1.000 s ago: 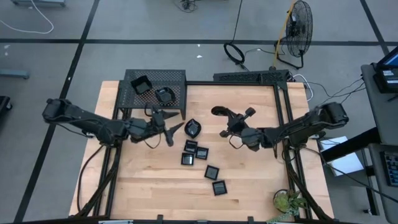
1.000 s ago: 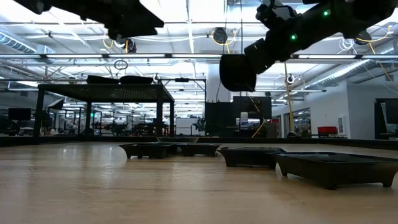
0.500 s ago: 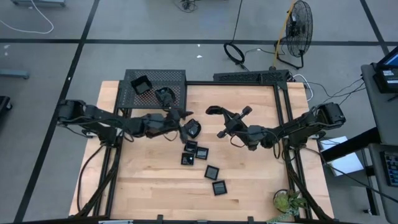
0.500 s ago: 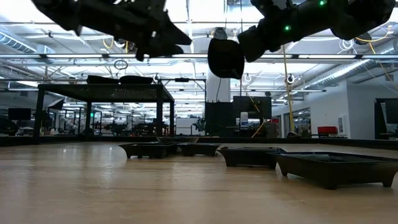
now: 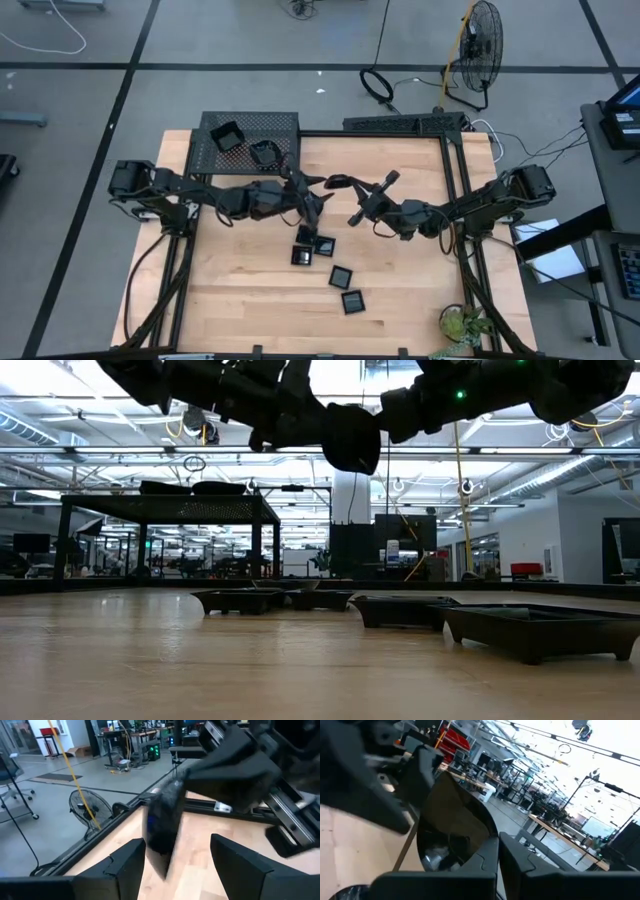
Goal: Pick & Place Mini shaped plates
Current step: Stack the leaf shaped plate on top of the leaf shaped plate on the shelf
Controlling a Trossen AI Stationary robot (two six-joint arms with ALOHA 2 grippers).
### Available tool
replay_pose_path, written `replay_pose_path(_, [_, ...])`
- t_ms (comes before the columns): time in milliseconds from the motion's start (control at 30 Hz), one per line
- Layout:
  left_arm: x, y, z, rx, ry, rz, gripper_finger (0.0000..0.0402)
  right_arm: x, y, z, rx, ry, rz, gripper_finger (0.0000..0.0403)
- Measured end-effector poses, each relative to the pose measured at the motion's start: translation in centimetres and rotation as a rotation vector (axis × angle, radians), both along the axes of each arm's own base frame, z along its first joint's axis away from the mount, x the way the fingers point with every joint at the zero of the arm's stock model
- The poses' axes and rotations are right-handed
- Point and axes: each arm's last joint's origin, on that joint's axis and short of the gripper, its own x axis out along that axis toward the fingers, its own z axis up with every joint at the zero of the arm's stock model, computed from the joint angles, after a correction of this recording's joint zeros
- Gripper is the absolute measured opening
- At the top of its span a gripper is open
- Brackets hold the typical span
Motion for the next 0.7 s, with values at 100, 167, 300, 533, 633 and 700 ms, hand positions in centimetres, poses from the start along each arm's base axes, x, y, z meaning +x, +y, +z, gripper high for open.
replay_pose_path(100, [-0.01, 0.28, -0.01, 0.0, 0.001, 0.009, 0.023, 0.0, 0.0, -0.01, 0.001, 0.0, 0.0, 0.0])
replay_pose_path(167, [-0.01, 0.41, 0.0, 0.0, 0.001, 0.016, 0.023, 0.0, 0.0, -0.01, 0.001, 0.0, 0.0, 0.0])
replay_pose_path(300, [-0.09, 0.6, -0.15, 0.006, 0.017, 0.061, 0.023, 0.0, 0.01, -0.02, 0.003, -0.001, 0.0, 0.0])
replay_pose_path(533, [-0.17, 0.53, -0.14, 0.013, 0.016, 0.122, 0.023, 0.0, 0.01, -0.02, 0.003, 0.0, -0.001, 0.0])
replay_pose_path(633, [-0.16, 0.28, -0.11, -0.018, -0.002, 0.119, 0.023, 0.0, 0.01, -0.02, 0.002, 0.0, -0.001, 0.0])
replay_pose_path(700, [-0.15, 0.09, -0.08, -0.025, -0.009, 0.115, 0.023, 0.0, 0.01, -0.02, 0.003, -0.001, -0.001, 0.0])
